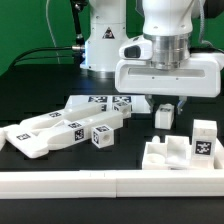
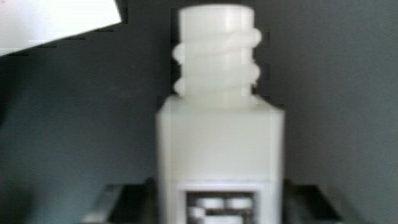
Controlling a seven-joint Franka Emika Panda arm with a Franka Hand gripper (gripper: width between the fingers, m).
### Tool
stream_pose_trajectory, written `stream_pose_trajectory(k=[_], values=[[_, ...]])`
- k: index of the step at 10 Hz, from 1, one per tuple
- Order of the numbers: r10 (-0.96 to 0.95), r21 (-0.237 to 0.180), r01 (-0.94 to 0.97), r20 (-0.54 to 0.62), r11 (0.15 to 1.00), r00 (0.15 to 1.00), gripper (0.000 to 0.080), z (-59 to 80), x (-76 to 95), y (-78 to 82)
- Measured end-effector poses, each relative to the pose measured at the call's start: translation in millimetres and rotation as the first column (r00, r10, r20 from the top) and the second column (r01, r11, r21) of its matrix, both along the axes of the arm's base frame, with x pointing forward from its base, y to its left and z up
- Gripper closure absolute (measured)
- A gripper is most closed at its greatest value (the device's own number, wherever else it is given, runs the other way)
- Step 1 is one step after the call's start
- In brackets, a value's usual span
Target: Assemble chair
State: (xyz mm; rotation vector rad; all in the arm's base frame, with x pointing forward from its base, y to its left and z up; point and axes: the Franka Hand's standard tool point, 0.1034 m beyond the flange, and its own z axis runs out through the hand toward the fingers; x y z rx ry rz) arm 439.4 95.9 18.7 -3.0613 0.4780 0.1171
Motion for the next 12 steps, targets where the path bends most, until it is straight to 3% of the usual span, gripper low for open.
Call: stream_pose_trajectory(k=[1,2,5,8,10,11,12], values=[[-0.005,0.008,0.005,-0.049,1.000,0.999,0.0270,1.1,-0.9,-3.5],[-0.016,0.014,0.017,-0.094,1.000,0.995,0.0188,7.9,7.6,-12.8],[-0.057,0.076,0.085,-0.307,0.994,0.950,0.0151,34.0,35.4,-30.4],[0.003,0.112,0.049,-0.431,0.993,0.902,0.0150,28.0,52.5,-19.3],[0.108,0.173,-0.027,-0.480,0.984,0.871,0.0150,24.5,50.2,-13.0],[0.101,0.179,-0.005,-0.528,0.984,0.843,0.0150,23.2,49.5,-16.5],[0.096,0.174,-0.008,-0.507,0.985,0.856,0.0150,21.2,55.3,-17.1]])
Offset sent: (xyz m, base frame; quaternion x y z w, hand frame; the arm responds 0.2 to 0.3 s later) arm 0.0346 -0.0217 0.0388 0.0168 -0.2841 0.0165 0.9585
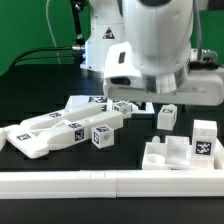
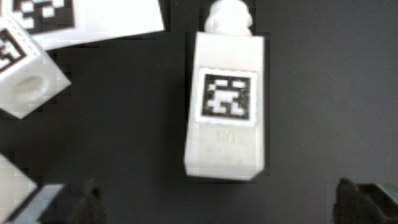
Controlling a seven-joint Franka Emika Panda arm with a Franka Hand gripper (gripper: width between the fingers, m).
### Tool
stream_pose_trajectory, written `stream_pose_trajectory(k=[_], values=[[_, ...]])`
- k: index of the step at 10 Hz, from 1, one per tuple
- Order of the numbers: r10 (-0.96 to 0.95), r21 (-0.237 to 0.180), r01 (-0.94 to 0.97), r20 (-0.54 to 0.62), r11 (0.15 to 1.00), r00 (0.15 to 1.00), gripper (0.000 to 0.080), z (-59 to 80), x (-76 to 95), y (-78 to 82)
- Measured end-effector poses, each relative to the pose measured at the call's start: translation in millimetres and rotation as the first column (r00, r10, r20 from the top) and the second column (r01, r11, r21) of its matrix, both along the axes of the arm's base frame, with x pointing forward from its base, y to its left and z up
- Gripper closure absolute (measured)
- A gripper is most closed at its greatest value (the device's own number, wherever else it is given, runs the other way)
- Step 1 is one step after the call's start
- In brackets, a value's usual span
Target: Assemble chair
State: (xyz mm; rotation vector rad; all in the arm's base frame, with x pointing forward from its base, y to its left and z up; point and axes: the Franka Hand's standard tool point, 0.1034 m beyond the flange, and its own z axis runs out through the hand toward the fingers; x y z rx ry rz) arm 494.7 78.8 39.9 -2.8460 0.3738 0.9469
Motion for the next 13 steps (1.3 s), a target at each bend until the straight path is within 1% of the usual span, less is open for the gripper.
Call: stream_pose_trajectory(k=[1,2,3,4,5,9,10,11,12,13], values=[[0.000,0.001,0.000,0.000,1.000,1.000,0.0150,0.5,-0.7,0.1],[-0.026,0.001,0.026,-0.025,1.000,0.999,0.0150,0.4,-3.0,-0.2],[-0.093,0.008,0.094,-0.110,0.996,0.990,0.0150,0.2,-6.6,-1.4],[-0.127,-0.008,0.127,-0.134,0.992,0.983,0.0150,-3.9,-1.8,-4.2],[-0.130,-0.015,0.129,-0.125,0.992,0.984,0.0150,-4.9,-1.7,-2.8],[-0.143,-0.017,0.142,-0.132,0.990,0.981,0.0150,-7.2,-3.2,-4.2],[-0.217,-0.006,0.219,-0.172,0.976,0.961,0.0150,-11.9,-10.0,1.8],[-0.287,0.020,0.298,-0.223,0.954,0.932,0.0150,-13.6,-16.8,5.9],[-0.309,0.035,0.330,-0.269,0.943,0.912,0.0150,-11.8,-21.5,1.4],[-0.310,0.029,0.327,-0.254,0.944,0.916,0.0150,-13.8,-19.1,-1.8]])
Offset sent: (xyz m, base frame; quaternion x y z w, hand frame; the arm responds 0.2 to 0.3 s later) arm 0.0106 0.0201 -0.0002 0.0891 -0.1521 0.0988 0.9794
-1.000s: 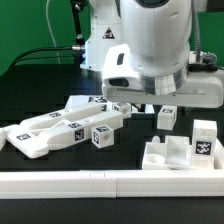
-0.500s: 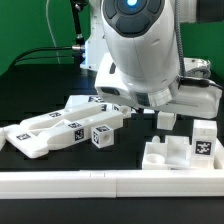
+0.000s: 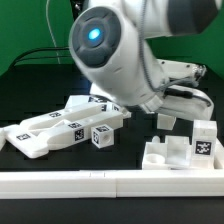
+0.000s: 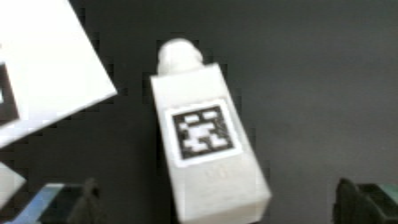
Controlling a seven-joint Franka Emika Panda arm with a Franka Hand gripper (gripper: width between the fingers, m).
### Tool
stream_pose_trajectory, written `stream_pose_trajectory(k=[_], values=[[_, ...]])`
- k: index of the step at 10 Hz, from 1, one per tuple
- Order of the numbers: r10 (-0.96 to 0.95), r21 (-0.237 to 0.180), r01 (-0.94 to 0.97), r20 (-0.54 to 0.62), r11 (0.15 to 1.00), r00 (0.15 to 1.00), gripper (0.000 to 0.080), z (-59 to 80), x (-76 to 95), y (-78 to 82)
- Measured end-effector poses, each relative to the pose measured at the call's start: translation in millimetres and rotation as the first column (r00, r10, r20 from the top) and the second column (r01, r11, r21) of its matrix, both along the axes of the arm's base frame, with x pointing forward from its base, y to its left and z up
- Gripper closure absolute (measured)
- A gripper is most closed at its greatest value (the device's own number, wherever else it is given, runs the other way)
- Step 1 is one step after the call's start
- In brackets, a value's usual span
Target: Assemble chair
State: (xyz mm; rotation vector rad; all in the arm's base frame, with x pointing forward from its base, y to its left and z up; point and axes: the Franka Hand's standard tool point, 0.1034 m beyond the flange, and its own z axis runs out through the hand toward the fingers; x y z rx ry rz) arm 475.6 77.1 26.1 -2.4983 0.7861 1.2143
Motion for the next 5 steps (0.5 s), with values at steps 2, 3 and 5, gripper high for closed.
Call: stream_pose_trajectory(k=[2,3,5], values=[[-0.001,0.000,0.001,-0.001,1.000,1.000,0.0150,-0.2,-0.2,-0.6],[-0.014,0.000,0.014,-0.008,1.000,1.000,0.0150,-1.1,-1.2,0.4],[-0.063,-0.025,0.062,-0.066,0.998,0.996,0.0150,-12.4,-11.2,5.9]])
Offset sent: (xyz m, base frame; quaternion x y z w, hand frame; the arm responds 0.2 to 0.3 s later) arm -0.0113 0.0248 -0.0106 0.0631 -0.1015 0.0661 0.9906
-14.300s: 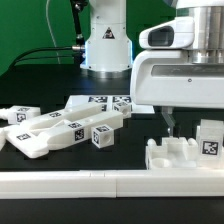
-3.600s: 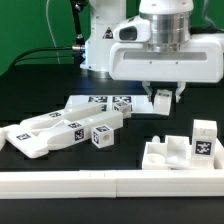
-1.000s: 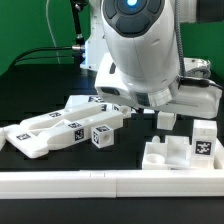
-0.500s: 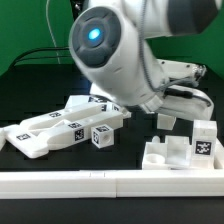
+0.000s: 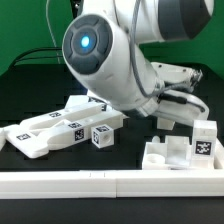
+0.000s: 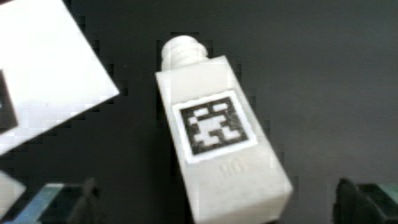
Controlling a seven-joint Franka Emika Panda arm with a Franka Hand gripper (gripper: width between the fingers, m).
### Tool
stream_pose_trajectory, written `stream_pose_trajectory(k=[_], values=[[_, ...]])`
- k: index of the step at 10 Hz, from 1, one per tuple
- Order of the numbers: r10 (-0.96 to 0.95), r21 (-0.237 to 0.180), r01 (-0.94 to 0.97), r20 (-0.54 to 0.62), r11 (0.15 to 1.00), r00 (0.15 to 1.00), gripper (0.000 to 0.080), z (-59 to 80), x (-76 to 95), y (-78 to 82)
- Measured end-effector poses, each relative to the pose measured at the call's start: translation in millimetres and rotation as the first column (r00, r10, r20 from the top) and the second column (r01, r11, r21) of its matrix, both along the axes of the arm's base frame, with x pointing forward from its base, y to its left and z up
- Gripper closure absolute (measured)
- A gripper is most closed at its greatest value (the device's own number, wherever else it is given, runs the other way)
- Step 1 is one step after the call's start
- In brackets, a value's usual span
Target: Assemble chair
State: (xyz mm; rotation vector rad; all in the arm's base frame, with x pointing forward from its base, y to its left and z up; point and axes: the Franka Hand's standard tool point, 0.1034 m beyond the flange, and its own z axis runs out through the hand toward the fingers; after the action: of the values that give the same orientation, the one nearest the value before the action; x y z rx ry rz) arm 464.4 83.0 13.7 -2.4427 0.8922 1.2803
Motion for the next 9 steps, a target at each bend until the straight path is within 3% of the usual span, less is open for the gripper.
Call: stream_pose_trajectory(k=[3,4,5,6,7,9], values=[[-0.004,-0.006,0.004,0.002,1.000,1.000,0.0150,-2.1,-0.4,-1.7],[-0.005,-0.006,0.005,0.002,1.000,1.000,0.0240,-2.1,-0.4,-2.3],[-0.006,-0.006,0.006,0.002,1.000,1.000,0.0422,-2.2,-0.3,-2.7],[-0.007,-0.006,0.007,0.002,1.000,1.000,0.0422,-2.2,-0.3,-3.2],[-0.008,-0.006,0.008,0.002,1.000,1.000,0.0521,-2.0,0.0,-3.4],[-0.010,-0.004,0.010,0.003,1.000,1.000,0.0521,-0.6,1.0,-5.7]])
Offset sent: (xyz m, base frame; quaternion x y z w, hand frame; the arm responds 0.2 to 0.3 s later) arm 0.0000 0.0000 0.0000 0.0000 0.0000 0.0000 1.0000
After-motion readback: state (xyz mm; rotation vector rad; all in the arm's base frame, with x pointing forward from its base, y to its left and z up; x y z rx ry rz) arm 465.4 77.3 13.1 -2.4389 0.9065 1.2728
